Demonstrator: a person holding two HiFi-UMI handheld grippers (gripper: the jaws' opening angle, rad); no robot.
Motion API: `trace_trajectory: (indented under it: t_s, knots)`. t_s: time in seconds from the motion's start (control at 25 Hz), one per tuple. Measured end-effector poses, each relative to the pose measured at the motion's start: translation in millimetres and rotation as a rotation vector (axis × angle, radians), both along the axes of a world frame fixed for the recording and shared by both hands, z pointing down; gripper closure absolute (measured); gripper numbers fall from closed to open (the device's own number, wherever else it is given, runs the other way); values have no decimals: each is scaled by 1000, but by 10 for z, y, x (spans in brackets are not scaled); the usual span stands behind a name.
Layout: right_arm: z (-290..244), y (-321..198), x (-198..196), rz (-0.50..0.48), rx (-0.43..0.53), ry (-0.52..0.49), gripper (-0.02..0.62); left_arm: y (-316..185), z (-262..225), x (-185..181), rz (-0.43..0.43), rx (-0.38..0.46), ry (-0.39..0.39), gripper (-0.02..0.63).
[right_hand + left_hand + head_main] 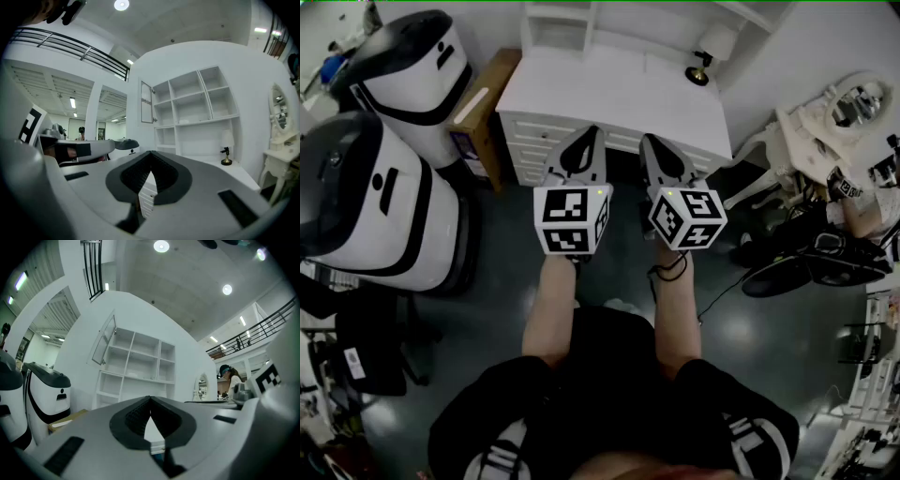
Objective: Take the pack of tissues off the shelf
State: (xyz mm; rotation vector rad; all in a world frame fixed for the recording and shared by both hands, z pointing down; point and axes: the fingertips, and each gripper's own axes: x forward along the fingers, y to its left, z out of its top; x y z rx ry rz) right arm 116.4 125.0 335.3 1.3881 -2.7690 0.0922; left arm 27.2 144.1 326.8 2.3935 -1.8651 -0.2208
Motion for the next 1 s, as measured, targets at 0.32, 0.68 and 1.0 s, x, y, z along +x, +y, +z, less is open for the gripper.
trace_trajectory:
  t_s: [0.32,0.68,1.0]
  knots:
    - [47,-11,-24,4,-13,-4,576,-3,34,-96,-9,-5,13,595]
    - [110,45,-148,-4,-38,-13,575,35,54,-189,5,-12,41,594]
    - [218,107,-52,33,-58,8,575,28,90,-160,-5,-25,-38,594]
